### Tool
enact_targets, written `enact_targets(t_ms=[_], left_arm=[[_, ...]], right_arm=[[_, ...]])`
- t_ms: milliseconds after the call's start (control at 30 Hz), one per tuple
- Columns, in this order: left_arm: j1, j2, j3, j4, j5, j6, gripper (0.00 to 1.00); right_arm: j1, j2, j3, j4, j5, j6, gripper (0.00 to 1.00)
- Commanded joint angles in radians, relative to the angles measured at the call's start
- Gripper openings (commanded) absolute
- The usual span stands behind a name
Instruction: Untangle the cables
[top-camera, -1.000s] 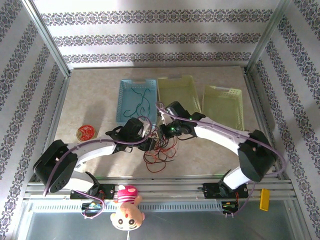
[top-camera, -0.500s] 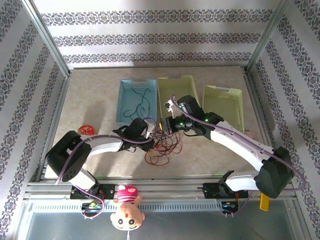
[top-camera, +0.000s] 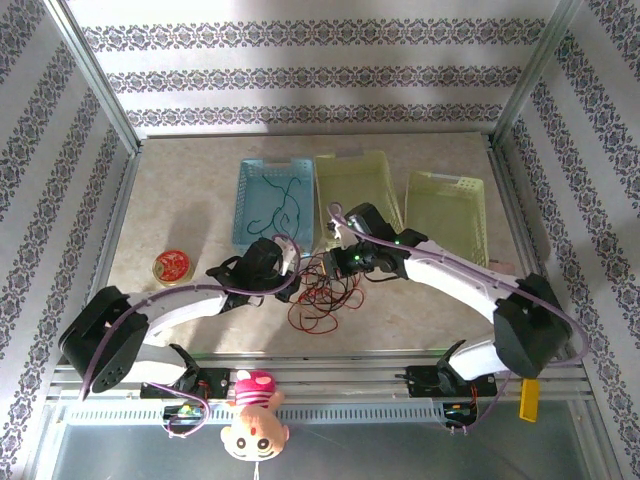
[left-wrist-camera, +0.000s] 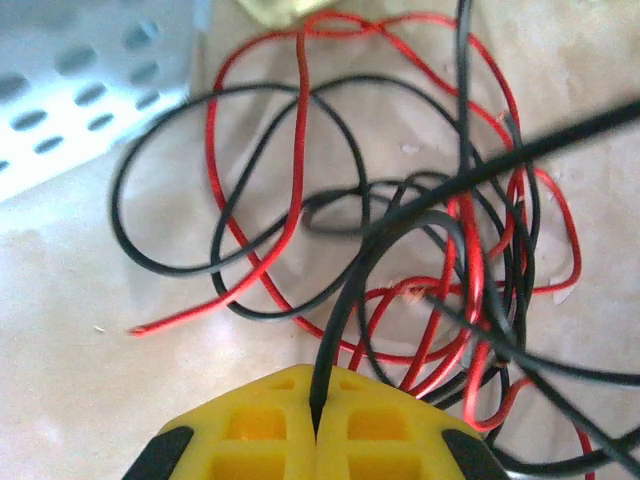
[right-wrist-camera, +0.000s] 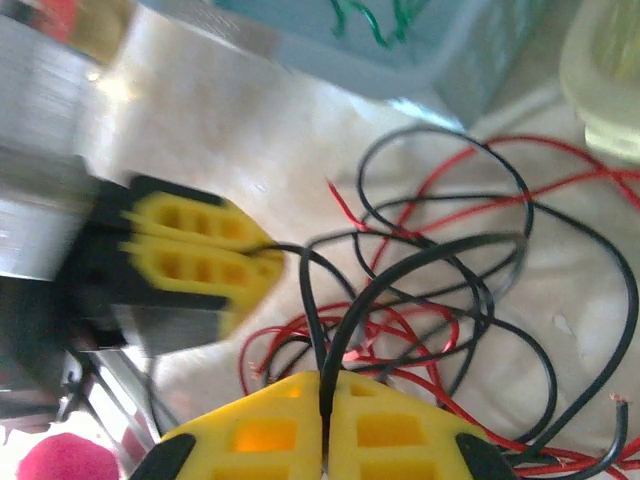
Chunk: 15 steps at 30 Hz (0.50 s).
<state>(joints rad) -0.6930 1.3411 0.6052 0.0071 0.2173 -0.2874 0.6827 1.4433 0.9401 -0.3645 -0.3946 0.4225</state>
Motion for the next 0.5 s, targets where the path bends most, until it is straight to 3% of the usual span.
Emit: enact_targets(t_ms=[0, 100, 200, 367, 467], left_arm=[[-0.011, -0.03, -0.014, -0.058, -0.061, 0.025, 0.26], [-0.011, -0.034, -0.006, -0.065, -0.067, 0.035, 0.36], [-0.011, -0.032, -0.001, -0.057, -0.064, 0.042, 0.38], [-0.011, -0.013, 0.014, -0.043, -0.048, 0.047, 0.4], [-0.011, -0.002, 0.023, -0.037, -0.045, 0.047, 0.4]], right_arm=[[-0.003, 0.031, -0.014, -0.006, -0.004, 0.012, 0.13], [-0.003, 0.054, -0.012, -0.011, 0.01, 0.013, 0.26], [-0.003, 0.061, -0.014, -0.013, 0.016, 0.011, 0.31], [-0.002, 0.063, -0.017, -0.009, 0.014, 0.012, 0.33], [0.0, 0.055, -0.017, -0.005, 0.001, 0.009, 0.25]])
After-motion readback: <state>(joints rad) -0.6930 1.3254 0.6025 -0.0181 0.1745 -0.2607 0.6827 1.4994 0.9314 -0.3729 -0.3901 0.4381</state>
